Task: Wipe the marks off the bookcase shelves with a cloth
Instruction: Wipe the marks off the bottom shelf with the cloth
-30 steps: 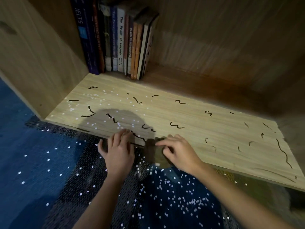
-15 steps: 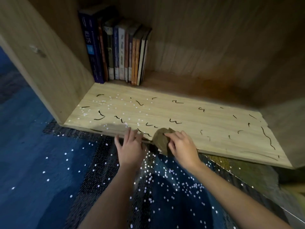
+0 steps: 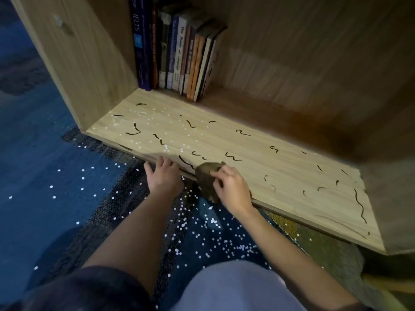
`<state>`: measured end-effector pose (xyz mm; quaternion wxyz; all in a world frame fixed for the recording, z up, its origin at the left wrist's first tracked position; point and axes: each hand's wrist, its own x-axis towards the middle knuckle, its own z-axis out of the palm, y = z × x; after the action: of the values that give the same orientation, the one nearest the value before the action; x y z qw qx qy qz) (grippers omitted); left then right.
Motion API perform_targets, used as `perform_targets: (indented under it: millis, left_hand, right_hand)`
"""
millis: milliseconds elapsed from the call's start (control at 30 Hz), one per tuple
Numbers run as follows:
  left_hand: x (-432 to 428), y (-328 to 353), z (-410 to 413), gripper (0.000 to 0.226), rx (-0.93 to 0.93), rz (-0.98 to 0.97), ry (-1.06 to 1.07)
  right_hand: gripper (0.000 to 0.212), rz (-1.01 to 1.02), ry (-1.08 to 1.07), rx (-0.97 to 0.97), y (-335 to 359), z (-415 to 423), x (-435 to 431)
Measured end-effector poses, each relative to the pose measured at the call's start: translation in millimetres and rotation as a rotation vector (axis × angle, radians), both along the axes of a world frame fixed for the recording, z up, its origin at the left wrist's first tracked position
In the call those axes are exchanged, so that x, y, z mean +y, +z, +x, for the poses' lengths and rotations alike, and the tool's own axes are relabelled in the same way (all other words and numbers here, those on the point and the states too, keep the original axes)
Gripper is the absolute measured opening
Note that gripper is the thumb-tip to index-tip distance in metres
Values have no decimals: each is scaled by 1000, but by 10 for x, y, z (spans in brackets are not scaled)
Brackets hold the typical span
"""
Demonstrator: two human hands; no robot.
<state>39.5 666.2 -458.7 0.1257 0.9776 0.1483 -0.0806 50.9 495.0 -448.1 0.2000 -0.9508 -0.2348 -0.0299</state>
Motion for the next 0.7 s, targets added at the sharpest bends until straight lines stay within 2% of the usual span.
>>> perform_targets:
  millis: [100, 267, 333, 400, 467, 533, 600, 700]
  left_hand:
    - [28, 45, -20, 56, 56, 23, -45]
    - [202, 6, -73, 58, 28, -38, -131]
    - [241, -50, -66, 56, -33, -29, -150]
    - [259, -73, -52, 52, -76, 40, -196]
    - [300, -120, -26, 48, -124, 112, -253]
    - [353, -129, -4, 43, -173, 124, -286]
    - [388, -135, 3, 39, -171, 138, -326]
    - [393, -124, -27, 47, -96, 116, -381]
  right_hand:
    - [28, -85, 40, 35, 11, 25, 19]
    - [27, -85, 5, 5, -50, -23, 101]
    - [31, -87, -12, -8, -113, -46, 152]
    - [39, -184, 21, -4, -142, -140, 183]
    - [48, -209, 62, -70, -237, -257, 173]
    - [45, -221, 57, 7, -235, -418, 263]
    - [34, -120, -58, 191, -209, -494, 337]
    - [24, 360, -483, 427, -77, -454, 431]
